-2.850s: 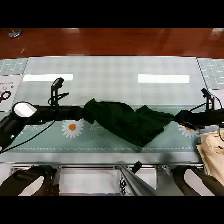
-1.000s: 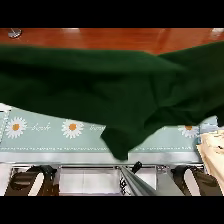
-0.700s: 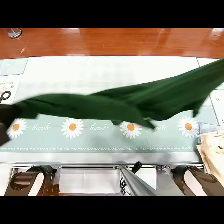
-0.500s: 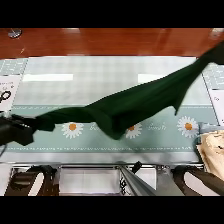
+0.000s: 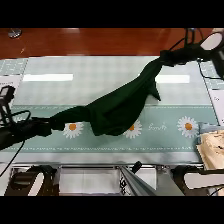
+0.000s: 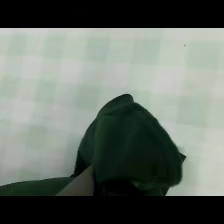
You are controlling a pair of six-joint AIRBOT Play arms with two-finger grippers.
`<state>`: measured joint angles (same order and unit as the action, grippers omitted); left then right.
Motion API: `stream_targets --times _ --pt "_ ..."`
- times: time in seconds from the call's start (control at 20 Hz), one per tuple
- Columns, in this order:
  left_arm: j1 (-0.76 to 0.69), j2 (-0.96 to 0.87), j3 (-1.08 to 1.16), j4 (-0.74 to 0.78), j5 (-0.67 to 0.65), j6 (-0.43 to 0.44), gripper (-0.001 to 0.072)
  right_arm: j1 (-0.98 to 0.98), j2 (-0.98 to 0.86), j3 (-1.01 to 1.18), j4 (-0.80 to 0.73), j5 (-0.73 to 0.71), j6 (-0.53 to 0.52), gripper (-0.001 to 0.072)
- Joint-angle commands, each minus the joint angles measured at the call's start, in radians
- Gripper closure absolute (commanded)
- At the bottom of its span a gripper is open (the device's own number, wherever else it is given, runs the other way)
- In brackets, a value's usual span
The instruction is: Fold the shirts.
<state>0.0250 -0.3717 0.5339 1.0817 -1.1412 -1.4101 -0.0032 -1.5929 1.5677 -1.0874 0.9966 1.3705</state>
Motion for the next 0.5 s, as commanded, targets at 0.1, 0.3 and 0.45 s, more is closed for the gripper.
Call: stream_targets --times 0.1,0.3,0.45 --pt "0.000 -0.066 -0.186 0.014 0.192 0.002 0.0681 0.005 -0.053 0.000 -0.048 0.057 -0.011 0.0686" --pt "-0.001 -0.074 -0.097 -0.101 0.130 -0.133 0.0118 0.005 -0.018 0.000 -0.052 0.094 -0.031 0.0686" --pt "-0.001 -0.067 0.013 -0.134 -0.066 -0.220 0.0119 0.005 -0.004 0.000 -0.059 0.117 -0.047 0.0686"
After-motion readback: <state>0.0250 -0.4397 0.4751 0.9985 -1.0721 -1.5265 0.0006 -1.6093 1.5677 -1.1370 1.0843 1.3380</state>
